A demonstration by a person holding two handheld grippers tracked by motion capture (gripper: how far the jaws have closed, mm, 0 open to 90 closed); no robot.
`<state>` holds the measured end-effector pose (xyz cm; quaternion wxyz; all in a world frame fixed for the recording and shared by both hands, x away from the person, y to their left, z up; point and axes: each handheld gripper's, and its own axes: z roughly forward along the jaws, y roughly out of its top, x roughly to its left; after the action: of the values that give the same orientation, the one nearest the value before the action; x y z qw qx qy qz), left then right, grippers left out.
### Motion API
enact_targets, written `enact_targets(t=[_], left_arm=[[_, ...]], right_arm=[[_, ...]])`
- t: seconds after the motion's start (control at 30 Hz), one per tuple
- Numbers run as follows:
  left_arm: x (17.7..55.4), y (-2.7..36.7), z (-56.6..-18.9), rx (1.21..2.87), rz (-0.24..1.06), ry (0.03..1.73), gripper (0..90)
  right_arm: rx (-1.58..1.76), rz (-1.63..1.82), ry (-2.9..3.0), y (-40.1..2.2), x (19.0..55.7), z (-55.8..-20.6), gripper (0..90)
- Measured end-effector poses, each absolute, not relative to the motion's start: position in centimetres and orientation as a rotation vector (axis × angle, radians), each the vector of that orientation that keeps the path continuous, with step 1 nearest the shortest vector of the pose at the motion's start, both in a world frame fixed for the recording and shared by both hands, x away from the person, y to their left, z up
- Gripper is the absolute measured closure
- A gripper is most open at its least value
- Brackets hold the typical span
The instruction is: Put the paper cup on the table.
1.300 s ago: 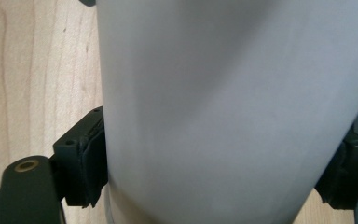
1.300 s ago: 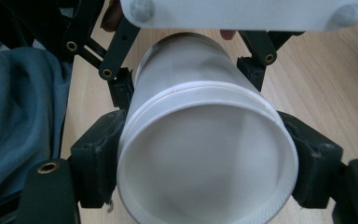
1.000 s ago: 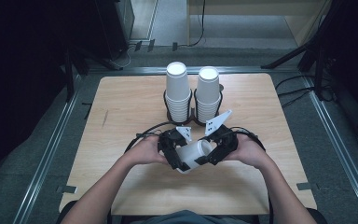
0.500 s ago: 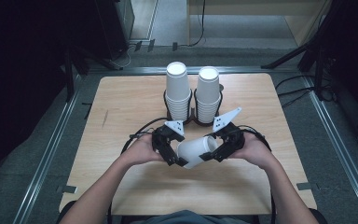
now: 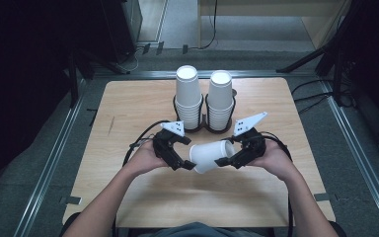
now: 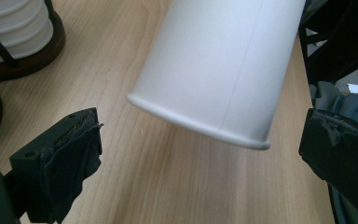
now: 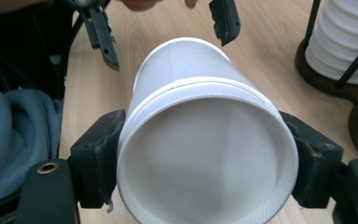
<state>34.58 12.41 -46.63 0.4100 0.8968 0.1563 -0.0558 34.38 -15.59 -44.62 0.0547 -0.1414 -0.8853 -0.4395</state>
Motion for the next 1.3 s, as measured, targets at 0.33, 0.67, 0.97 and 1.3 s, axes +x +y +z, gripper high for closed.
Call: enact_targets(t=[0.33,0.67,0.97,1.3], left_arm=[[34.4,11.8,-47.1,2.209,-0.153,0.394,0.0],[33.9,11.1,-46.8,2.154,-0.145,0.360,1.9],[33.9,11.2,-46.6,2.212,-0.133,0.348,8.2],[34.3,11.8,-45.9,2.235,-0.177,0.374,10.0]], right_arm=[[-0.425,-1.448,-2.644,-15.6,34.2,-43.2,23.8],[-0.408,-1.502,-2.584,-14.7,34.1,-43.1,23.8],[-0.400,-1.479,-2.579,-14.4,34.1,-43.5,24.0],[-0.429,-1.432,-2.582,-14.6,34.2,-43.6,15.5]])
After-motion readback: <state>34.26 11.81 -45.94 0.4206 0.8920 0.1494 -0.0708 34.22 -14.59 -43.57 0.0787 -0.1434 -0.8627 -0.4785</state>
